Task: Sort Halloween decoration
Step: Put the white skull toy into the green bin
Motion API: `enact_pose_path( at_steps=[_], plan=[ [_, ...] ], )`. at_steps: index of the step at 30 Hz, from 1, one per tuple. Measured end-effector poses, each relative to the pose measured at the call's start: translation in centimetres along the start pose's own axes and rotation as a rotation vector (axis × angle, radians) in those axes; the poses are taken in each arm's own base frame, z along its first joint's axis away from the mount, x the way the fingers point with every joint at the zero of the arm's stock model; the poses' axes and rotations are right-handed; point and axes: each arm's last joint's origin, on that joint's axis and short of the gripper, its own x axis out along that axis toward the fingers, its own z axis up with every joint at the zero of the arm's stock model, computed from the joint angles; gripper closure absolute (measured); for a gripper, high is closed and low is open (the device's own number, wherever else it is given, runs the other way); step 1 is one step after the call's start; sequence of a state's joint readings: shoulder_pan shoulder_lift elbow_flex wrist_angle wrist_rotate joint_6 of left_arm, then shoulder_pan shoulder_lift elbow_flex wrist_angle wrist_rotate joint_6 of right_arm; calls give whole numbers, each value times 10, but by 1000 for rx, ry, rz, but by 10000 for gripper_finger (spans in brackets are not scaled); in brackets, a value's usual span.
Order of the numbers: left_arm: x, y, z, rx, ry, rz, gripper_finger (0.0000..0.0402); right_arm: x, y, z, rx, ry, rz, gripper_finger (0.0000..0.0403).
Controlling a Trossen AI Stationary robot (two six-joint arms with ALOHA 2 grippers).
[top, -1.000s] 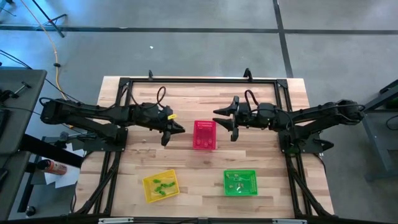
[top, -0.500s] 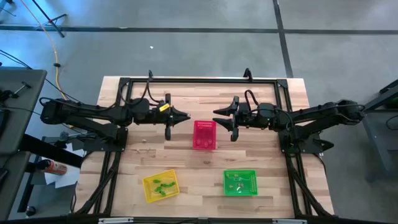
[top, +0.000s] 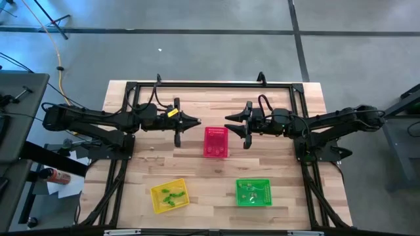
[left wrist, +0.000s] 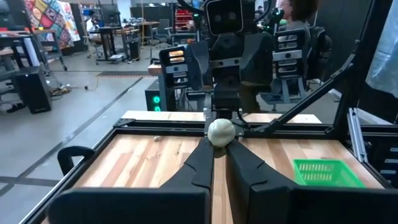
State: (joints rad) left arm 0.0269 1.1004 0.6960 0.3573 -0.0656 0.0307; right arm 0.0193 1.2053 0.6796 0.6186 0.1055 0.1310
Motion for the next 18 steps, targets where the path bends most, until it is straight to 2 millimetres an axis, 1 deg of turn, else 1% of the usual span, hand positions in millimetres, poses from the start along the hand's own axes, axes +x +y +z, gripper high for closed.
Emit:
enact_pose_path(
  at_steps=[3, 6, 9, 11, 14, 18],
  plan=[
    [2, 0, 0, -18, -8, 0, 397, 0, 0, 0, -1, 0, 0, 253],
    [16, -6, -4, -21, 34, -53, 397, 0, 0, 4, -38, -39, 4, 253],
    [38, -16, -8, 30, 73, -105, 397, 0, 0, 10, -74, -103, -6, 253],
    [57, -23, -12, 44, 104, -124, 397, -1, -2, 15, -68, -156, -35, 253],
    [84, -35, -24, 65, 156, -183, 397, -3, -7, 23, -61, -223, -88, 253],
    [116, -52, -35, 100, 184, -266, 397, -8, -18, 33, -59, -281, -155, 253]
  ],
)
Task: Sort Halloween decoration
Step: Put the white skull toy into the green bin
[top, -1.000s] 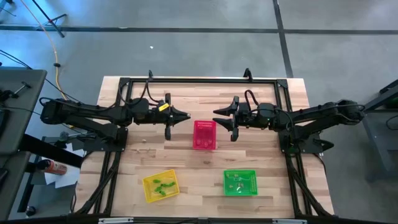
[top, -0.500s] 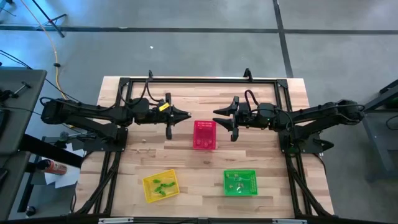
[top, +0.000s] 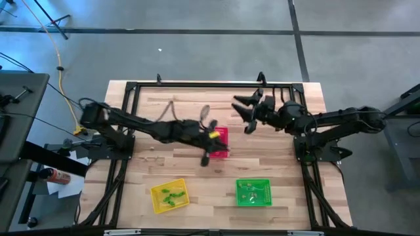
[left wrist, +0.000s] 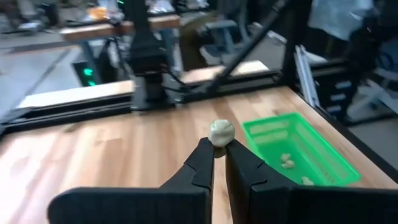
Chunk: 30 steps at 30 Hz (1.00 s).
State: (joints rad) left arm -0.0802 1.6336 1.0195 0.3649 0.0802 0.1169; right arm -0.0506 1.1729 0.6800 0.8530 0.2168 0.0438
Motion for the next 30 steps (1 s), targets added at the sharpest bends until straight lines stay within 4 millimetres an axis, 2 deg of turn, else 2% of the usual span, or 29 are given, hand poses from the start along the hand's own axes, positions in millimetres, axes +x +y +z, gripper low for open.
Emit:
enact_pose_path(
  at_steps=[6, 11, 16, 20, 25, 30],
  plan=[
    [51, -16, -8, 69, 24, -132, 397, -7, -19, 22, -10, -82, -109, 253],
    [84, -29, -14, 127, 26, -195, 397, -15, -29, 40, -13, -146, -161, 253],
    [114, -38, -22, 170, 22, -215, 397, -20, -33, 49, -16, -177, -179, 253],
    [128, -44, -29, 164, 32, -229, 397, -20, -34, 49, -20, -167, -184, 253],
    [132, -55, -33, 159, 44, -261, 397, -20, -35, 44, -27, -121, -188, 253],
    [138, -71, -53, 111, 79, -420, 397, -19, -35, 41, -30, -90, -189, 253]
  ],
)
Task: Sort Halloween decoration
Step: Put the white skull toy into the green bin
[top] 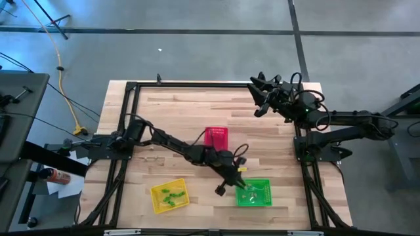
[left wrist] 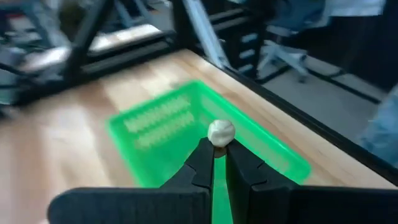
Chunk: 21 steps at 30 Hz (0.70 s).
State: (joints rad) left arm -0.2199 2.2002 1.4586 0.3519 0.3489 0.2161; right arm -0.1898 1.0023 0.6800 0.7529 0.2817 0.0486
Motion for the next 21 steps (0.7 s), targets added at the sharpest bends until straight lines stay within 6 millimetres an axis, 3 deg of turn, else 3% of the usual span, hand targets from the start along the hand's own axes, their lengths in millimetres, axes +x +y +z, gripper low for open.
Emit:
enact_pose_path(
  at_steps=[6, 11, 21],
  plan=[
    [17, -14, -19, -5, 30, -34, 395, 0, 0, 0, 2, 1, 0, 253],
    [19, -18, -19, 34, 52, 50, 380, 0, 0, -1, 1, 9, 0, 253],
    [19, -16, -18, -16, 37, 91, 288, 0, 0, -1, 1, 9, 0, 253]
  ],
)
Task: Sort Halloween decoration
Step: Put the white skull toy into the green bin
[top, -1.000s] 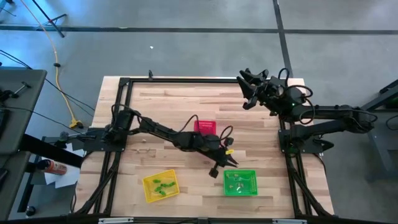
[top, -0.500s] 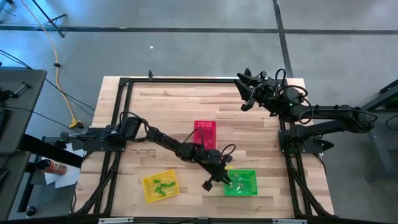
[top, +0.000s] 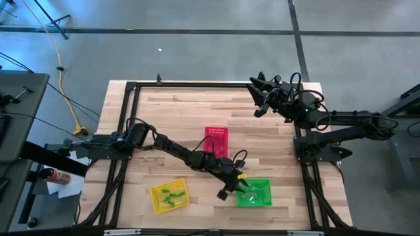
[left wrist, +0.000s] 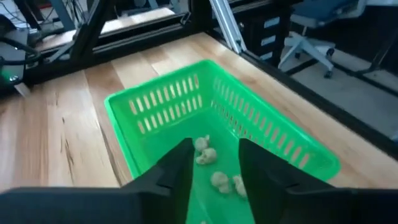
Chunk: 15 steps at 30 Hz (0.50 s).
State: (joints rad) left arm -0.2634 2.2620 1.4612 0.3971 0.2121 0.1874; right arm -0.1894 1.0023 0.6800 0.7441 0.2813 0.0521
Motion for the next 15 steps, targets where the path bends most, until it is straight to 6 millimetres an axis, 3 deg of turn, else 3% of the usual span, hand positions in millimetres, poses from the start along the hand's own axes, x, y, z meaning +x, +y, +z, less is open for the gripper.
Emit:
enact_pose_path(
  at_steps=[4, 7, 11, 15],
  plan=[
    [-5, 5, 5, -58, 11, 8, 245, 0, 0, 0, 0, 0, 0, 253],
    [-23, 19, 19, -80, 50, 31, 221, 0, 0, 0, 0, 0, 0, 253],
    [-66, 51, 37, -144, 168, 87, 207, 0, 0, 0, 0, 0, 0, 253],
    [-128, 84, 53, -263, 286, 162, 204, 0, 0, 0, 0, -1, 2, 253]
  ],
)
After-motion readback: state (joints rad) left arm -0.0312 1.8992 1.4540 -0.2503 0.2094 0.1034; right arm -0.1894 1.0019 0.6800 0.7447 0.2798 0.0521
